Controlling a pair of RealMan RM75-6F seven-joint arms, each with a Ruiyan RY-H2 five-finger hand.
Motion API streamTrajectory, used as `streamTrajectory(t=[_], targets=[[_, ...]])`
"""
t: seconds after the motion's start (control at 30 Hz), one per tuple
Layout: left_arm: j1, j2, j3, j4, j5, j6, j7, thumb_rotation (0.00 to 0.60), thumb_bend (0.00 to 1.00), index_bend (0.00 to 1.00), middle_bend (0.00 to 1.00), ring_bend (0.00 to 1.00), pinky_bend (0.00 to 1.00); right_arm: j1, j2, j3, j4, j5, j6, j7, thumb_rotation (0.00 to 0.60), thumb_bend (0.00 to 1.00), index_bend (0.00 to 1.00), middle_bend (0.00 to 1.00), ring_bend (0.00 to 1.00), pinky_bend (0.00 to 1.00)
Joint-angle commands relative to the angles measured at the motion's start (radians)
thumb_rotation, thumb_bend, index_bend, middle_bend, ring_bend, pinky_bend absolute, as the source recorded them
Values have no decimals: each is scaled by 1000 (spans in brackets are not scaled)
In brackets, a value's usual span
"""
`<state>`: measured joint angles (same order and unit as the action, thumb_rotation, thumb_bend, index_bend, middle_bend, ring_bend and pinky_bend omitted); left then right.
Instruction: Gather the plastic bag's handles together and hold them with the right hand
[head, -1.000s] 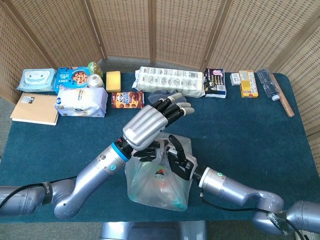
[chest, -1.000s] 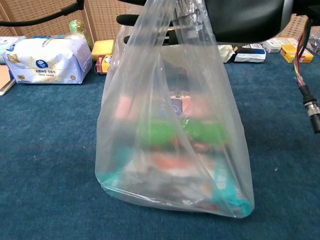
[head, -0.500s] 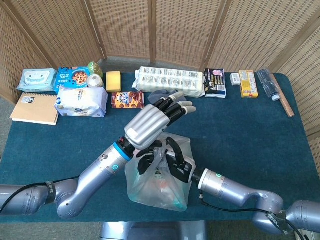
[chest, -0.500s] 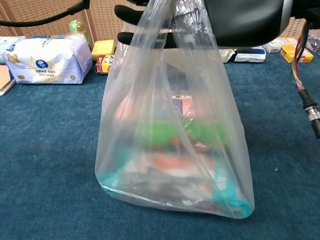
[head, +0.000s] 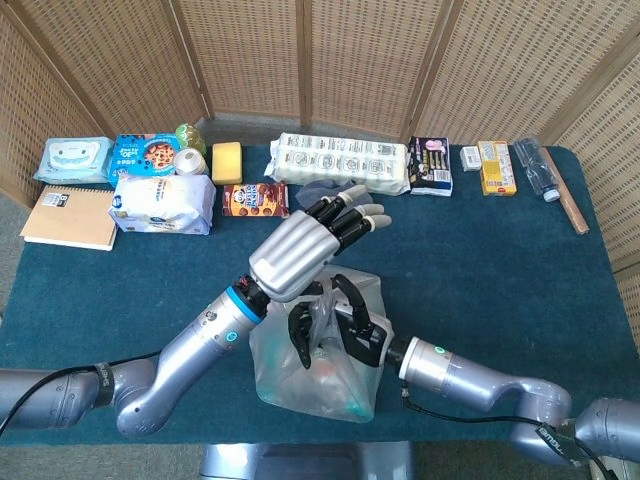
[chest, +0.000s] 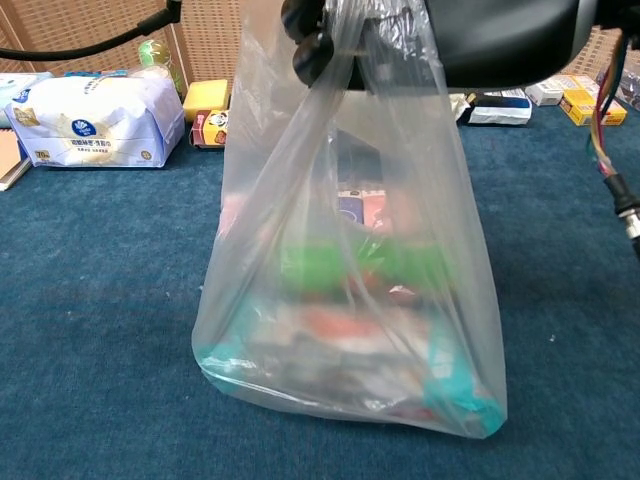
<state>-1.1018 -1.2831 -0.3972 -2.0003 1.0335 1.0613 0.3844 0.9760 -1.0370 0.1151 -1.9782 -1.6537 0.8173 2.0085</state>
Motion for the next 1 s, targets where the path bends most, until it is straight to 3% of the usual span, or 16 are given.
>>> streamTrajectory(t=[0.03,0.6,1.0], targets=[[3,17,7,-7,-8,-17,-8,600,0,120,165,0,191,2,9,-5,1,-2,11,20,1,231,503,630,611,575],[29,122,19,-8,-3,-114,-138,600,0,68,162,0,191,13,29,-38,28,-16,36,64,3,244,522,667,645,599],[97,187,20,-45,87,-85,-252,600,0,63,162,0,191,18,35,-55,51,-10,43,88,7,248,528,673,652,606]])
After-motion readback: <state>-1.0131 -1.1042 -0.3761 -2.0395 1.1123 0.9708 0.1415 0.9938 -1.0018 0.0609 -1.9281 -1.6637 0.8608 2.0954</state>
